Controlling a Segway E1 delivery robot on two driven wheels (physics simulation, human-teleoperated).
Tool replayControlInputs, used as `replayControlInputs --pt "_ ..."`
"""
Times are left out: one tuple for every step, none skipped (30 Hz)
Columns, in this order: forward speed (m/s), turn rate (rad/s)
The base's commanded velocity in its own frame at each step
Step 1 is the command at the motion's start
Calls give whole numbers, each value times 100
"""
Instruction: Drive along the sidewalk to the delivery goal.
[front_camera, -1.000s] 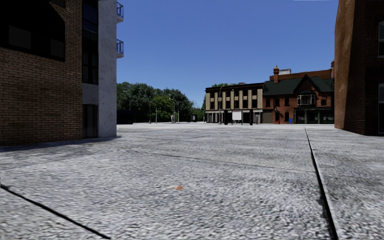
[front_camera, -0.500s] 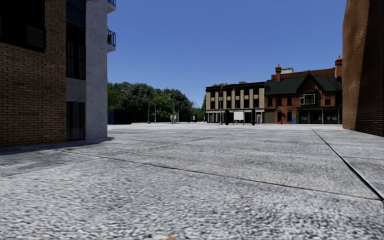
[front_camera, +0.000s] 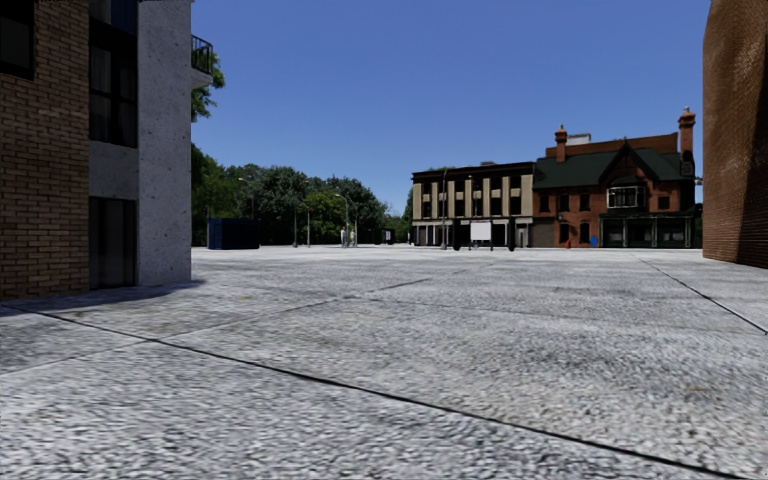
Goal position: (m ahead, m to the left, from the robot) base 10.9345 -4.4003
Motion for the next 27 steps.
replayControlInputs --pt "200 0" --pt "200 0" --pt "200 0" --pt "200 0" --pt "200 -2" --pt "200 -6" --pt "200 -6" --pt "200 -21" --pt "200 -34" --pt "200 -39" --pt "200 -39" --pt "200 -41" --pt "200 -41" --pt "200 -41" --pt "200 -41" --pt "200 -41" --pt "200 -41" --pt "200 -41" --pt "200 -41" --pt "200 -41" --pt "200 -41" --pt "200 -41" --pt "200 -41" --pt "200 -41" --pt "200 -41" --pt "200 -41" --pt "200 -41"
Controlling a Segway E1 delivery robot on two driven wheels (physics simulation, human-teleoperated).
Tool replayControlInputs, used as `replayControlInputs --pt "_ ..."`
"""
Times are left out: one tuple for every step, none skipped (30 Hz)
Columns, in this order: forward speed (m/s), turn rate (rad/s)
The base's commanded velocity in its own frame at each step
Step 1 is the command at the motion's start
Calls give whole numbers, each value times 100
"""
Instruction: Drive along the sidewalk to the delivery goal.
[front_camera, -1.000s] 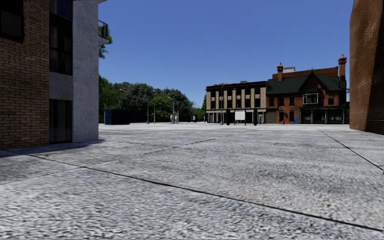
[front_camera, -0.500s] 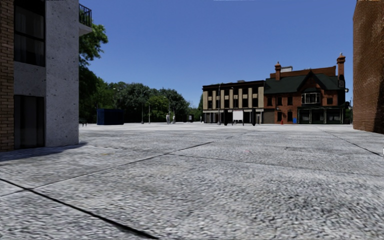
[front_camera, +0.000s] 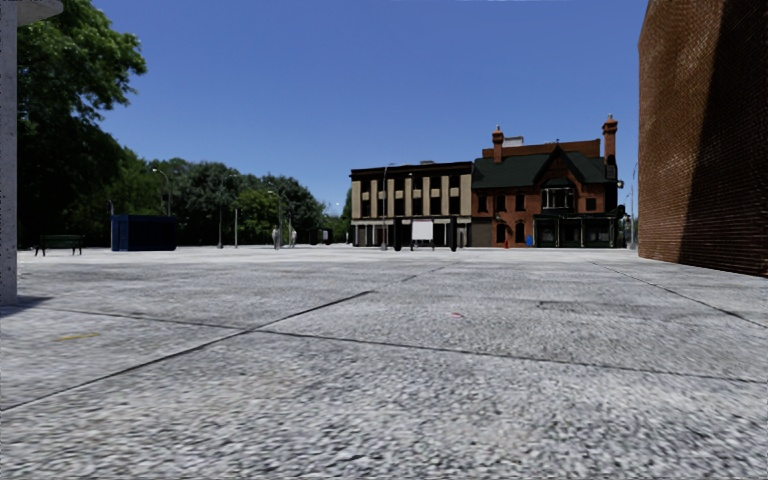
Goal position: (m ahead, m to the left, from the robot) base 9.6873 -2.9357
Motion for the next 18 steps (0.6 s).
replayControlInputs --pt "200 -41" --pt "200 -41" --pt "200 -41" --pt "200 -41" --pt "200 -41" --pt "200 -41" --pt "200 -41" --pt "200 -41" --pt "200 -41" --pt "200 -41" --pt "200 -41" --pt "200 -41" --pt "200 -41" --pt "200 -41" --pt "200 -41" --pt "200 -41" --pt "200 -41" --pt "200 -41"
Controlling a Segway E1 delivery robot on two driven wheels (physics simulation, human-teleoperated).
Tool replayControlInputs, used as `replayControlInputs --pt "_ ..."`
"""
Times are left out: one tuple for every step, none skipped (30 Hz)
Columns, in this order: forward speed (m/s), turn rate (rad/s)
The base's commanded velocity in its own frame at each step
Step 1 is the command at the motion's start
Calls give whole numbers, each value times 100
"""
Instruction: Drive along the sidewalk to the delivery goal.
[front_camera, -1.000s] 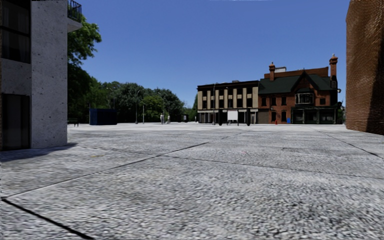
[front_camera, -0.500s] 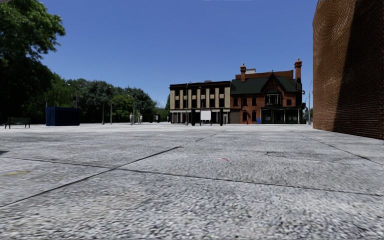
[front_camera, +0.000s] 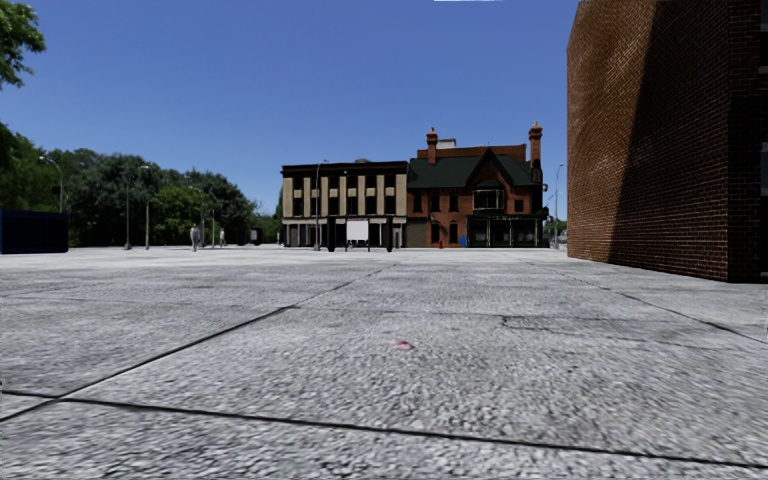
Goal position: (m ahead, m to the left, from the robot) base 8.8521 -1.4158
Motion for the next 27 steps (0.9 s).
replayControlInputs --pt "200 -41" --pt "200 -41" --pt "200 -41" --pt "200 -41" --pt "200 -41" --pt "200 -41" --pt "200 -41" --pt "200 -41" --pt "200 -41" --pt "200 -41" --pt "200 -41" --pt "200 -41" --pt "200 -41" --pt "200 -41" --pt "200 -41" --pt "200 -41" --pt "200 -41" --pt "200 -41" --pt "200 -2" --pt "200 0" --pt "200 0" --pt "200 0" --pt "200 0" --pt "200 0" --pt "200 0" --pt "200 0" --pt "200 0"
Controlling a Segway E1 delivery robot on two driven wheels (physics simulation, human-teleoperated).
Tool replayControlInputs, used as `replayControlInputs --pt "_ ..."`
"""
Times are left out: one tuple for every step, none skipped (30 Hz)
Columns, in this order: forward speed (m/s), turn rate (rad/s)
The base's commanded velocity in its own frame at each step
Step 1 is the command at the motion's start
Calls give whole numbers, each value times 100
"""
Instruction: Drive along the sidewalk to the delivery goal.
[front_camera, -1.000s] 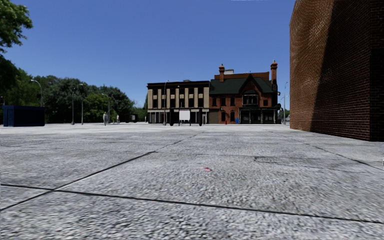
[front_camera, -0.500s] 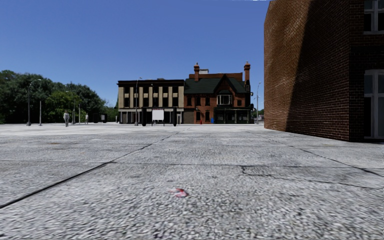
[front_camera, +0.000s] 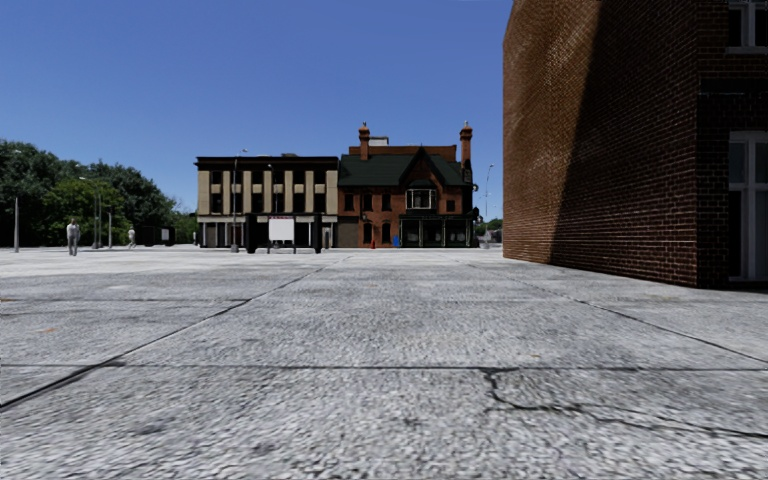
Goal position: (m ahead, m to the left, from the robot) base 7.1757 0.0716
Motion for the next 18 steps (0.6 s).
replayControlInputs --pt "200 0" --pt "200 0" --pt "200 0" --pt "200 0" --pt "200 0" --pt "200 0" --pt "200 0" --pt "200 0" --pt "200 0" --pt "200 0" --pt "200 0" --pt "200 0" --pt "200 0" --pt "200 0" --pt "200 0" --pt "200 0" --pt "200 0" --pt "200 0"
